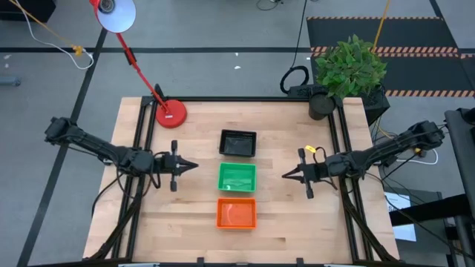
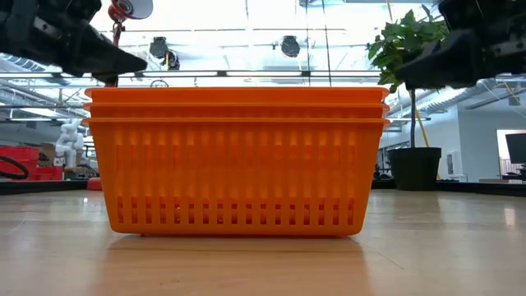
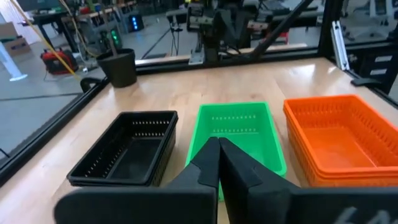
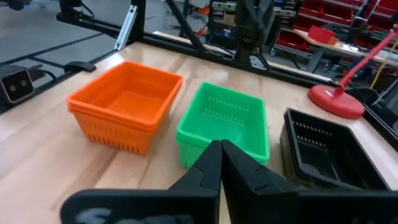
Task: Stack baskets by color
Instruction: Return to Home Position
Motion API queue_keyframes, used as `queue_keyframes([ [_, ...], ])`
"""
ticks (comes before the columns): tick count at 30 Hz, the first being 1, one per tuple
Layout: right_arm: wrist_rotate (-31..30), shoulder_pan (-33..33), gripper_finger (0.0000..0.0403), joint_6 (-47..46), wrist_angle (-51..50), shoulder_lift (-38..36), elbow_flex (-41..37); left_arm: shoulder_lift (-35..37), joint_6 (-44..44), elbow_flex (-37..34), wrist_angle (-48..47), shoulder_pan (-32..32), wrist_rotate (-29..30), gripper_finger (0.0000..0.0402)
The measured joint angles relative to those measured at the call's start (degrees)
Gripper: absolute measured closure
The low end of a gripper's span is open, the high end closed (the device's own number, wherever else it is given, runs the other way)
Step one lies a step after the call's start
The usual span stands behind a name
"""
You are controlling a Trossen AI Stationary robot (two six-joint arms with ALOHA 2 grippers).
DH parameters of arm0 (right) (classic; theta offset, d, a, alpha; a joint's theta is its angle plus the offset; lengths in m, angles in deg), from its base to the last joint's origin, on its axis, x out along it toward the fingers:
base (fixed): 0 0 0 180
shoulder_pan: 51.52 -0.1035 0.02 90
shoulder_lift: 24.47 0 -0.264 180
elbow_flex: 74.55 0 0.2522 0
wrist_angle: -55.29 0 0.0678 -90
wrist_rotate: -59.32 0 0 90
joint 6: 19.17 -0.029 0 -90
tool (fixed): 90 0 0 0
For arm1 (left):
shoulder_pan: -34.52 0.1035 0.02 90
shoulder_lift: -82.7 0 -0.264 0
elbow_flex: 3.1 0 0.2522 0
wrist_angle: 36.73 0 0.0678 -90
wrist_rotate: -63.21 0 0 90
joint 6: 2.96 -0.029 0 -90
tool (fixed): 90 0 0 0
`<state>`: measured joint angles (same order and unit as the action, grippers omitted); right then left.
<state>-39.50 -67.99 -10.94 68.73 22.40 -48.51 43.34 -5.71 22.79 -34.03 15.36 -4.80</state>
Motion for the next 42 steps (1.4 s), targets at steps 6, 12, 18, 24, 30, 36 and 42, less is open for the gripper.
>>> queue_keyframes([
  [6,0.11,0.39,0.0403,0.0,0.48,-6.41,-4.71,5.88,-1.35,-4.98,2.58,0.02,-1.71,0.0386],
  [12,0.11,0.39,0.0403,0.09,0.41,-13.11,-8.76,11.04,-3.02,-8.55,4.9,0.02,-4.88,0.0398],
  [18,0.08,0.39,0.0403,0.19,-3.46,-19.16,-9.78,15.58,-3.82,-10.11,4.74,0.02,-5.47,0.0389],
  [24,0.07,0.39,0.0403,0.43,-9.64,-25.99,-9.89,18.42,-4.67,-10.15,2.59,0.02,-5.61,0.0397],
  [30,0.09,0.39,0.0403,1.04,-14.53,-32.37,-10.0,20.81,-5.17,-10.17,-0.22,0.02,-5.88,0.0391],
  [36,0.33,0.39,0.0403,3.62,-17.77,-38.36,-10.04,23.59,-6.2,-10.17,-1.42,0.0,-7.21,0.0393],
  [42,2.86,0.87,0.0403,7.38,-21.01,-44.29,-10.04,24.97,-6.15,-10.17,-2.71,0.02,-7.16,0.0387],
])
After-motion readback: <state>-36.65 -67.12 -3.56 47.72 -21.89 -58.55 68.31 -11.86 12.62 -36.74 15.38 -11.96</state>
